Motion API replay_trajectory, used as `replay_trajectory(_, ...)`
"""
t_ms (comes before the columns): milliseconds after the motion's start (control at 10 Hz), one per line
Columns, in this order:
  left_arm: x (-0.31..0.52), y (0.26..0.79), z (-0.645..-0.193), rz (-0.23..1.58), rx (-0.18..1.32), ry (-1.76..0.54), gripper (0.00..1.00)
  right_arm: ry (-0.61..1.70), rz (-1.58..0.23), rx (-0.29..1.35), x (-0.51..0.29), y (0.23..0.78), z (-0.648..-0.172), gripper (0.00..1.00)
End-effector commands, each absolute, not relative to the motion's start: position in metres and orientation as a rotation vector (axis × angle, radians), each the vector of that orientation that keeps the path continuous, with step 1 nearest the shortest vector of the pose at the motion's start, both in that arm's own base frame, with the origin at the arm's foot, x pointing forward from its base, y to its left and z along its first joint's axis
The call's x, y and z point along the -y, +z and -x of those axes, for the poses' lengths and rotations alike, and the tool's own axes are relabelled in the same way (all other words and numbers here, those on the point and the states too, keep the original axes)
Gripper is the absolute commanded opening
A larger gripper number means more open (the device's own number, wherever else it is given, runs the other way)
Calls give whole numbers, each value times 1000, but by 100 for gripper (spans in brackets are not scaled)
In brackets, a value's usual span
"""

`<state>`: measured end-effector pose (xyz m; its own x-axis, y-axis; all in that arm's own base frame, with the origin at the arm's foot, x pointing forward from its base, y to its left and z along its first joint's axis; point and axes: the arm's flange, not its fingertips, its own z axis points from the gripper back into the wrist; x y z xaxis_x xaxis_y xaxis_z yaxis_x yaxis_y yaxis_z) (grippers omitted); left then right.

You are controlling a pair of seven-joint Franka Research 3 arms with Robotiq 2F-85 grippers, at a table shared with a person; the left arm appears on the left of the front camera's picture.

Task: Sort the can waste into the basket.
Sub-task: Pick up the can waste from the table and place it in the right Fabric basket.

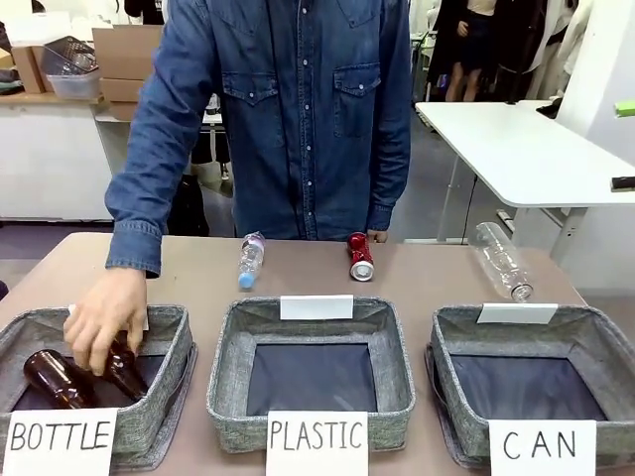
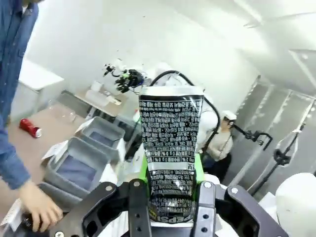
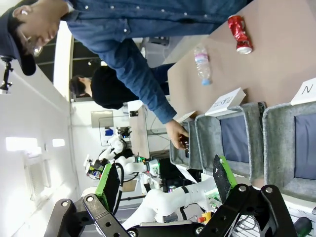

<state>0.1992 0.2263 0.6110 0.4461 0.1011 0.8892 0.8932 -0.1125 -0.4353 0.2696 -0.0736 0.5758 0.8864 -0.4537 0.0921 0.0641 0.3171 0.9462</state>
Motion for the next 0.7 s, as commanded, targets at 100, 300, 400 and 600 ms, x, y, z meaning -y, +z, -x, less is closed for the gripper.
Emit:
replay_trajectory(100,-240,610,-204,1650,859,-855,37,-331,-1224,389,73,577,-272,100)
replay_trajectory(300,-236,610,-212,1651,838,-856,37,-331,-1224,389,73,577,-272,100)
replay_trajectory(400,-233,609,-216,1654,820,-860,37,-331,-1224,389,73,577,-272,100)
replay_trajectory(600,-221,610,-224,1635,804,-817,37,-331,-1224,389,73,577,-272,100)
